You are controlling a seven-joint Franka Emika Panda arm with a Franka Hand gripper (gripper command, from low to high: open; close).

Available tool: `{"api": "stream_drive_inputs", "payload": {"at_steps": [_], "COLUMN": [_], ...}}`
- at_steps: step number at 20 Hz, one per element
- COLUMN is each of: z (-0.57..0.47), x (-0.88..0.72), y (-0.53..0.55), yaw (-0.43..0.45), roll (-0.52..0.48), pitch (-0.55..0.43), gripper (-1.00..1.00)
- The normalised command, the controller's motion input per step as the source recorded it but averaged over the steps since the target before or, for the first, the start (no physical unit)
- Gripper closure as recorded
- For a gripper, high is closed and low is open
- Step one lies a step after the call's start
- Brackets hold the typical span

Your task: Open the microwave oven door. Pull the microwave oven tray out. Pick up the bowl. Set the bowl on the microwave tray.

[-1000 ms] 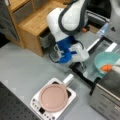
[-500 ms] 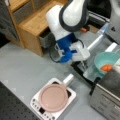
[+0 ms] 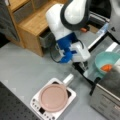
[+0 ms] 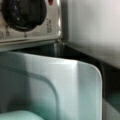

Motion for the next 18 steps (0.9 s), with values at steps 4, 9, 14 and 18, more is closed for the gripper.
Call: {"api": "stream_drive_inputs", "payload": {"at_steps": [4,9,14,18], "z": [0.18,0.1,0.07,0.11], "x": [-0.23,-0.34,-0.42,-0.42], "y": [0.56,0.6,0.67,0.78], "yaw": [-0.176,-0.192,-0.211,-0.254], "roll": [0.204,0.187,0.156,0.113], "pitch": [0.113,0.126,0.131,0.113], "gripper": [-1.0,-1.0,-1.0,-1.0]}}
